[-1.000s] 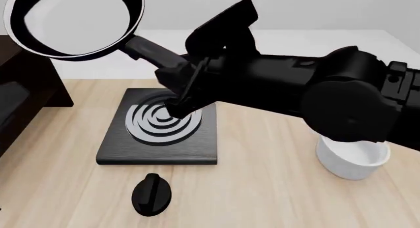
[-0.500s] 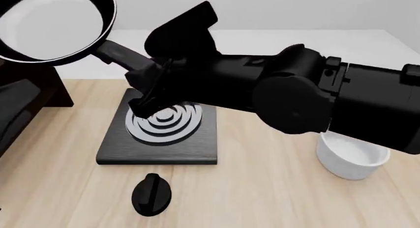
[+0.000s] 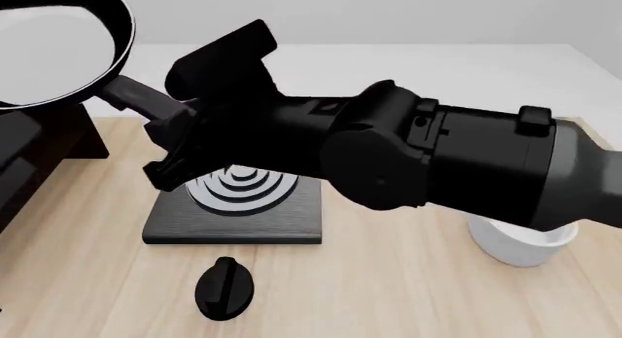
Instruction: Put the frying pan on the cabinet shelf.
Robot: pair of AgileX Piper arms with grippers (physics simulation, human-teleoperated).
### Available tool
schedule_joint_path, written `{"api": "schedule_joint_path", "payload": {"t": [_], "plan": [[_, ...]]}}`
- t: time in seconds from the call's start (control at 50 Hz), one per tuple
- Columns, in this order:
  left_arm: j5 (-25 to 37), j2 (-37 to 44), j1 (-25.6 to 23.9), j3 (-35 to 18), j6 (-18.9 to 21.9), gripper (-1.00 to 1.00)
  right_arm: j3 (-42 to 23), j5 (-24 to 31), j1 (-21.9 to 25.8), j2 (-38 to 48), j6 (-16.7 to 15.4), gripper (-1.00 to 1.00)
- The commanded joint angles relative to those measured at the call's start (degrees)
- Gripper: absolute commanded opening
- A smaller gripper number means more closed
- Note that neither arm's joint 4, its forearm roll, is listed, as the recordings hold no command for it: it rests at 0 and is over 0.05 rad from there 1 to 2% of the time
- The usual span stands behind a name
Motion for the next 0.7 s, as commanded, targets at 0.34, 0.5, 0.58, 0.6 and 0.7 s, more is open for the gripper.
{"api": "schedule_joint_path", "payload": {"t": [0.34, 0.5, 0.58, 0.6, 0.7], "plan": [[0.22, -0.47, 1.58, -0.38, -0.80, 1.00, -1.56, -4.83, 5.51, 0.90, 3.33, -1.00], [-0.42, -0.38, 1.55, 0.26, -0.74, 1.00, -1.49, -5.36, 6.43, 1.11, 3.69, -1.00], [-0.60, -0.36, 1.60, 0.58, -0.93, 1.00, -1.65, -5.42, 6.50, 0.97, 3.88, -1.00], [-0.59, -0.36, 1.66, 0.58, -0.95, 1.00, -1.66, -5.44, 6.54, 0.96, 3.90, -1.00], [-0.43, -0.51, 1.46, 0.46, -1.31, 1.00, -1.80, -5.64, 6.88, 1.13, 4.09, -1.00]]}}
